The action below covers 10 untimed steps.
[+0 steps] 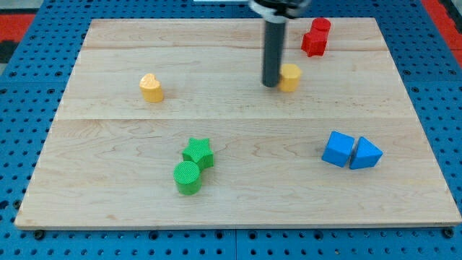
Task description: Place the arm towards the centre right of the board
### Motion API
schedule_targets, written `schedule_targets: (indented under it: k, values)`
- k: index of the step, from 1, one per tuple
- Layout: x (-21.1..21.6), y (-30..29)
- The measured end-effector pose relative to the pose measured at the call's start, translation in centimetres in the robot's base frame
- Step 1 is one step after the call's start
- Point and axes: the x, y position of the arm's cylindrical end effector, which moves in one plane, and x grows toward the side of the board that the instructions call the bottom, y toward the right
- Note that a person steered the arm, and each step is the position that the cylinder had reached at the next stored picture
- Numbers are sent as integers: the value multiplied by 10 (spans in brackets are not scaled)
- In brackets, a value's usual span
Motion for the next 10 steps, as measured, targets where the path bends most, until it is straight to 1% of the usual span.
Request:
schedule_targets:
  k: [1, 2, 3, 4, 5, 6, 7, 9, 10]
  values:
    - [5, 0]
    - [-2, 31]
    - [-11, 87]
    - [-25, 105]
    - [-77, 88]
    - [-49, 133]
    - [-35, 133]
    - [-35, 138]
    - [-9, 139]
